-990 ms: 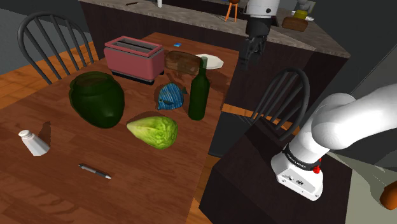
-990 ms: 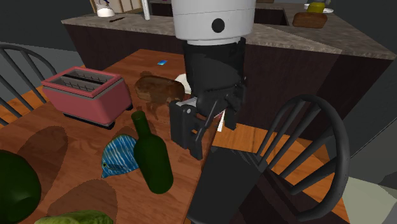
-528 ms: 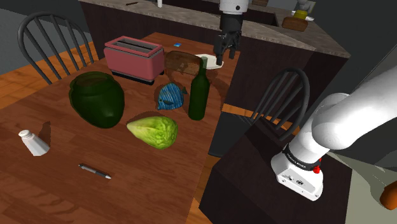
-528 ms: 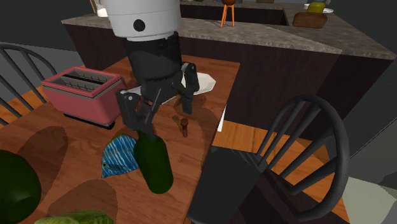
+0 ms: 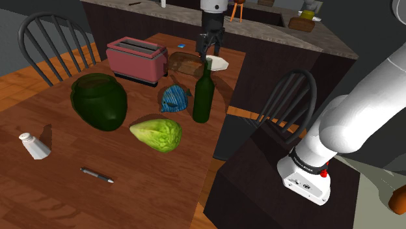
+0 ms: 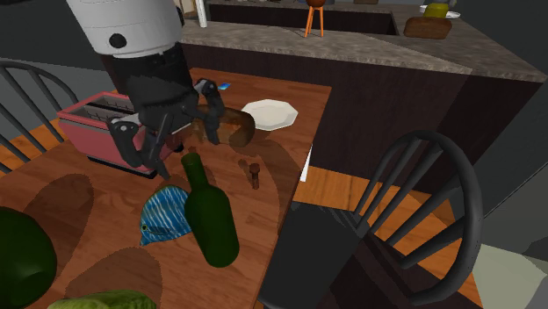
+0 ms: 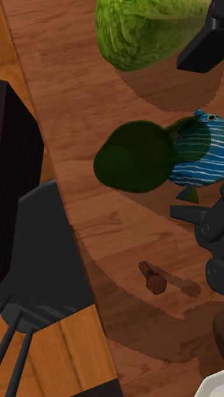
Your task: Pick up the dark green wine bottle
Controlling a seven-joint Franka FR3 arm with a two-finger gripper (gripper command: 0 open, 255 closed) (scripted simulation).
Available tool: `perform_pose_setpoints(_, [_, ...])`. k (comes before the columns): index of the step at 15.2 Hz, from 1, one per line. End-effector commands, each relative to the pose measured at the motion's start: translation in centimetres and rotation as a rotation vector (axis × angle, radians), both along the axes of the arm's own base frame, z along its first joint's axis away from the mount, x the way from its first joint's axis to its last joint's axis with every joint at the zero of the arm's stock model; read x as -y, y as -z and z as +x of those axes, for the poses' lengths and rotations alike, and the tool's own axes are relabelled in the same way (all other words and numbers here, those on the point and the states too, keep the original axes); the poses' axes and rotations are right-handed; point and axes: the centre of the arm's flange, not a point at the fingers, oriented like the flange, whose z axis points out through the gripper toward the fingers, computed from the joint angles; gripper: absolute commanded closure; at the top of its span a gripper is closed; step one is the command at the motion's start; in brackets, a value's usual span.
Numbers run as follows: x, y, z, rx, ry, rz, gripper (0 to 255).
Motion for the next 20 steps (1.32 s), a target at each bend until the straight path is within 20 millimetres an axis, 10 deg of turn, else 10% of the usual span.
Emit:
perform_pose_setpoints(1, [-0.2,0.9,0.3,0.002,-0.001,-0.001,0])
perform_pose_setpoints(7, [-0.2,3.3,0.3,0.002,-0.001,-0.001,0])
perform_pose_setpoints(8, [-0.2,3.3,0.2,0.002,-0.001,-0.001,255])
perform_pose_setpoints(20, [-0.2,1.7,0.3,0.002,-0.001,-0.001,255])
